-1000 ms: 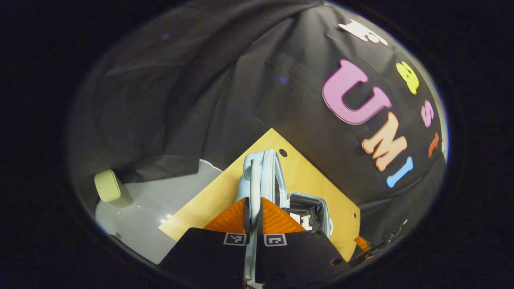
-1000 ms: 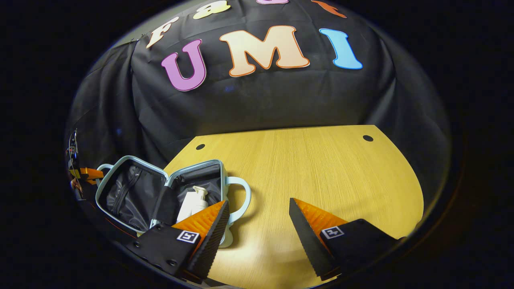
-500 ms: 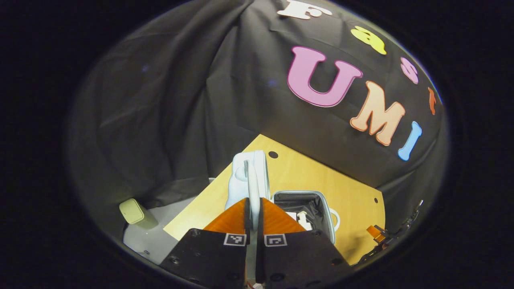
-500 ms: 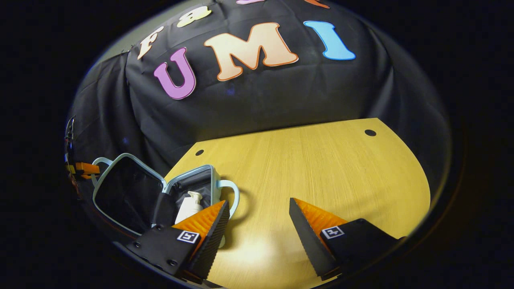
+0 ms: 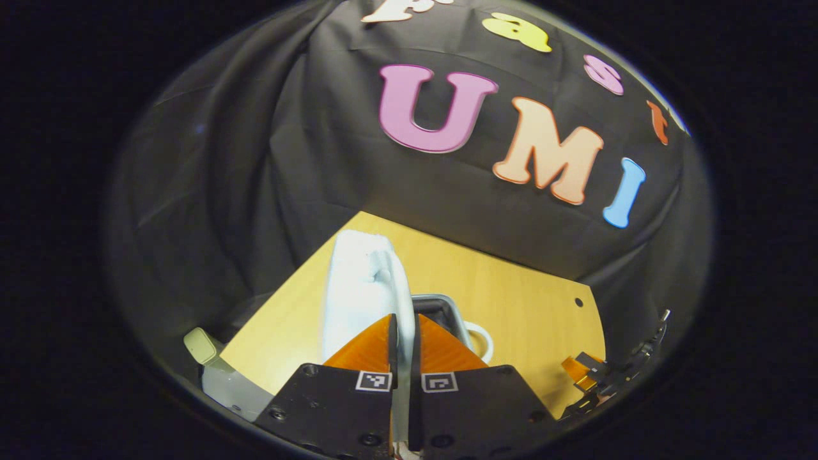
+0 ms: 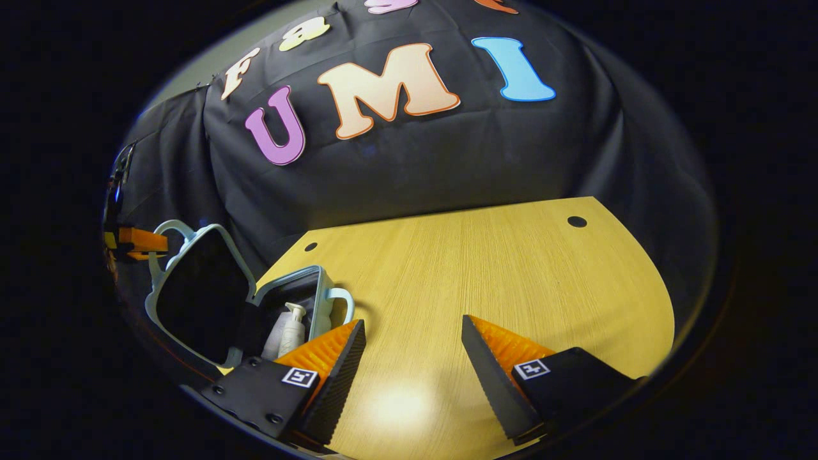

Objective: First open the suitcase, pack the skin care products into it, and then close the suitcase.

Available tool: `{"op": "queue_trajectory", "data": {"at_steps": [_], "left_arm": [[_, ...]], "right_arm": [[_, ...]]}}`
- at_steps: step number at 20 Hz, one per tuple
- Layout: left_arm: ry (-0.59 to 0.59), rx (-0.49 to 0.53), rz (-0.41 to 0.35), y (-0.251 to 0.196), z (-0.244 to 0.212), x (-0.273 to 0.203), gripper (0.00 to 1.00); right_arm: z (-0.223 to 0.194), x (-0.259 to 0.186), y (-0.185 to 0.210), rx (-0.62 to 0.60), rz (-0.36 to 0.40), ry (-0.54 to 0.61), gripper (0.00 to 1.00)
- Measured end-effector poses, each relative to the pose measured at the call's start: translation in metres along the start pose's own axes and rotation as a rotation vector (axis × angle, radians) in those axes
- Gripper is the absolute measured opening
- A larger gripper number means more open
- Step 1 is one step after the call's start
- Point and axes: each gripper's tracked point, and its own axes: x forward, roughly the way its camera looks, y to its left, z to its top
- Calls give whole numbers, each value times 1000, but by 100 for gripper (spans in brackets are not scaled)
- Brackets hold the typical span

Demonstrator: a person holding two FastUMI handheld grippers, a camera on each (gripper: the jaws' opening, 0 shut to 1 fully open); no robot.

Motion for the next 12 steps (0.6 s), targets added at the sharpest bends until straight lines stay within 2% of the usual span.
{"op": "queue_trajectory", "data": {"at_steps": [6,12], "left_arm": [[127,92,-99,-85,-50,45,3],[253,171,-102,-126,-105,94,3]], "right_arm": [[-5,-7,-15,7,22,8,95],[-15,-15,-26,25,29,17,95]]}}
